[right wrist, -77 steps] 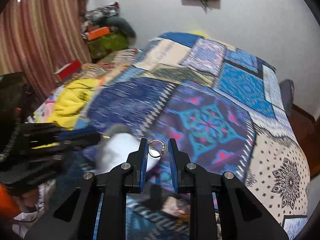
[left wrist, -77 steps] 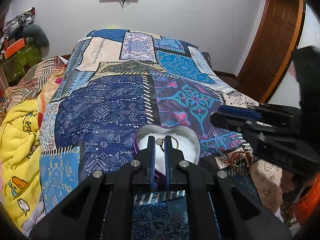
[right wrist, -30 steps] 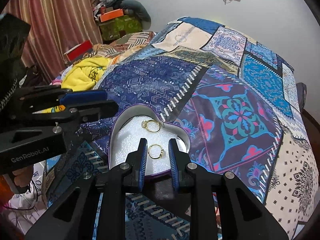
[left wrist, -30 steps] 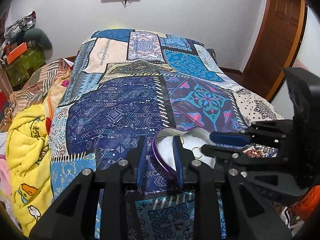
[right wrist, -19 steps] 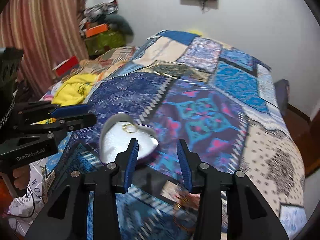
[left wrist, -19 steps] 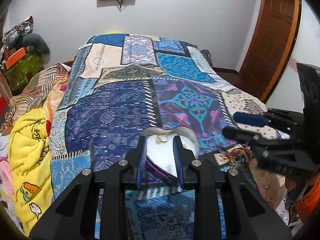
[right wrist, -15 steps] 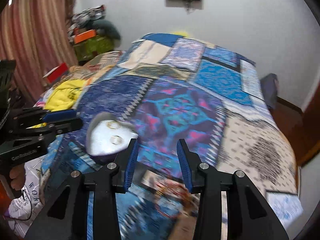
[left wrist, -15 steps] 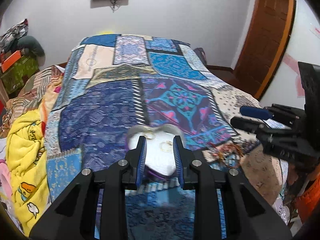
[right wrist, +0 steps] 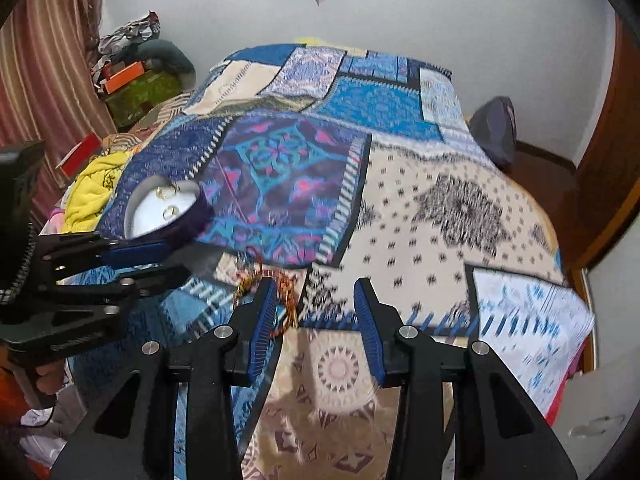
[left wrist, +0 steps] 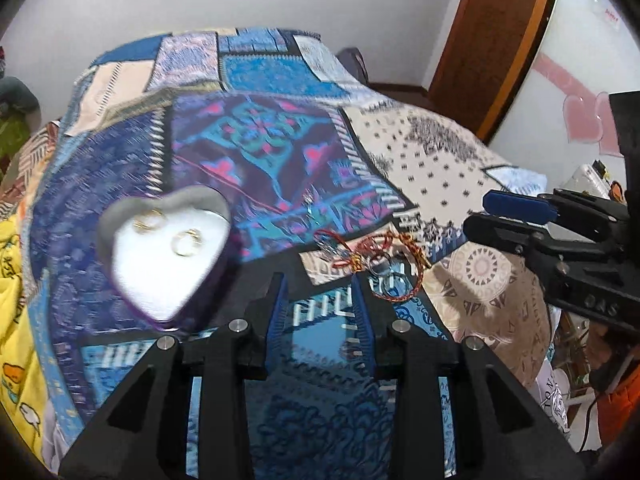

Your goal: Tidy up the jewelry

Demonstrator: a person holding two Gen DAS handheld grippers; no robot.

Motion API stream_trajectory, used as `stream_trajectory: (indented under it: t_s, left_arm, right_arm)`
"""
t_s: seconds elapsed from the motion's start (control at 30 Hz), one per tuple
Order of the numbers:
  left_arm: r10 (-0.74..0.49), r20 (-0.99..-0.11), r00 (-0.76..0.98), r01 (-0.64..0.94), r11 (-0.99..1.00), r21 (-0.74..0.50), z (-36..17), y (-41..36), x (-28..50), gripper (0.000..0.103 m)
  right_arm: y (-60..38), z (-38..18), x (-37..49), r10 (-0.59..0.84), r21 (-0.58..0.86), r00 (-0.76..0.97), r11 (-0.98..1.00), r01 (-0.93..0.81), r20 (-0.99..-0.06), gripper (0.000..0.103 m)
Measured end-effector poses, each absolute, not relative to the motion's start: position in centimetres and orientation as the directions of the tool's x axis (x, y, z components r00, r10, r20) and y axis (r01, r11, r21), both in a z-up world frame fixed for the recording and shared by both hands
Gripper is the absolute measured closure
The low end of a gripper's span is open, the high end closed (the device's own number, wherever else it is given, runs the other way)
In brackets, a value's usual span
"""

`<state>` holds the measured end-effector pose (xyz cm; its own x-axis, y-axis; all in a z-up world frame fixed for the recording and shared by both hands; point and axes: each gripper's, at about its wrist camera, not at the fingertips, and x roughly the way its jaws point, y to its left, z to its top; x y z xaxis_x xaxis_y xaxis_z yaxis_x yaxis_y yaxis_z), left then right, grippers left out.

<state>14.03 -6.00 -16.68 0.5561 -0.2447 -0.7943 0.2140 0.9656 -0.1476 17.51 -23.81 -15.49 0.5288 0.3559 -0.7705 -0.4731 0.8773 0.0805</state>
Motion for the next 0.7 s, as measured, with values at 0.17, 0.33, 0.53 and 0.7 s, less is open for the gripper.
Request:
stream_trajectory:
  t_s: [0.17, 0.33, 0.53, 0.7]
  left_arm:
    - [-0.24, -0.811, 0.534, 0.238, 0.963, -0.128, -17.9, -7.0, 15.3, 0.089]
    - [-0.239, -0.821, 0.519, 0.25, 0.961, -0.122, -18.7, -7.5, 16.7, 0.091]
    - [-0.248, -0.837, 0.487, 0.237, 0.961, -0.146, -19.8, -7.7, 18.1, 0.091]
    - [-0.246, -0.838, 0.488, 0.234, 0.961, -0.146, -20.2, -7.9, 19.0, 0.091]
  right_arm:
    - [-24.1, -16.6, 17.6, 0.361, 0.095, 0.503, 0.873, -0.479, -0.785, 0.067]
    - [-24.2, -17.2, 18.1, 0.381, 0.121, 0.484, 0.866, -0.485, -0.788, 0.067]
    - [-23.8, -17.3, 18.6, 0.411, 0.142, 0.472, 0.851, -0.506, -0.78, 0.067]
    - [-23.6, -17.8, 18.9, 0.432, 0.165, 0.458, 0.842, -0.514, -0.777, 0.066]
